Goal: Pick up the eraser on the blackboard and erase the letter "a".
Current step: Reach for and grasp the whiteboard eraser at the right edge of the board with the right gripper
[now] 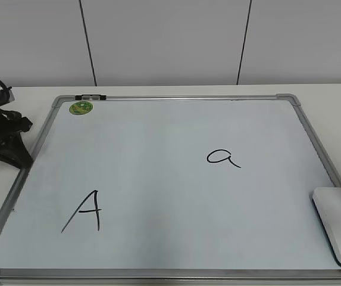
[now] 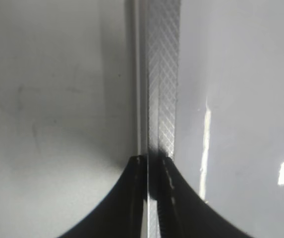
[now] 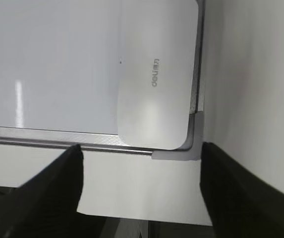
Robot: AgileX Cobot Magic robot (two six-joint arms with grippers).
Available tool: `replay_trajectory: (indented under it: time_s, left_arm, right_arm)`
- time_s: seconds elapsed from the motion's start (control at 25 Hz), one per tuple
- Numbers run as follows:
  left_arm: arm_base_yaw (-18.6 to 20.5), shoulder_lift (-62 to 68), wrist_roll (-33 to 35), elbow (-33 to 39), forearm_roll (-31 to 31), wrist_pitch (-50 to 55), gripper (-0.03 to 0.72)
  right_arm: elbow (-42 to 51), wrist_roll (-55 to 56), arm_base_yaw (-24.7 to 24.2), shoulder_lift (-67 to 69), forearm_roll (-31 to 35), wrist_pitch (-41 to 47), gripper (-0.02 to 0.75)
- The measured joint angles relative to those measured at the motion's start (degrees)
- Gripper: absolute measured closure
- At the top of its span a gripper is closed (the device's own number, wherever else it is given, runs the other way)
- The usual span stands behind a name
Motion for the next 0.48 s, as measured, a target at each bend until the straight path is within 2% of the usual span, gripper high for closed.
replay_trajectory:
  time_s: [0.16,0.48]
  left_arm:
    - [0.0,0.0,0.0,0.0,0.0,0.0,0.657]
    - [0.0,0.0,0.0,0.0,0.1,0.0,0.657]
  right_arm:
    - [-0.24,-0.12,0.0,5.8,0.0,-3.94,0.09]
    - [-0.71,-1.1,0.0,15.83,0.0,-11.03,0.071]
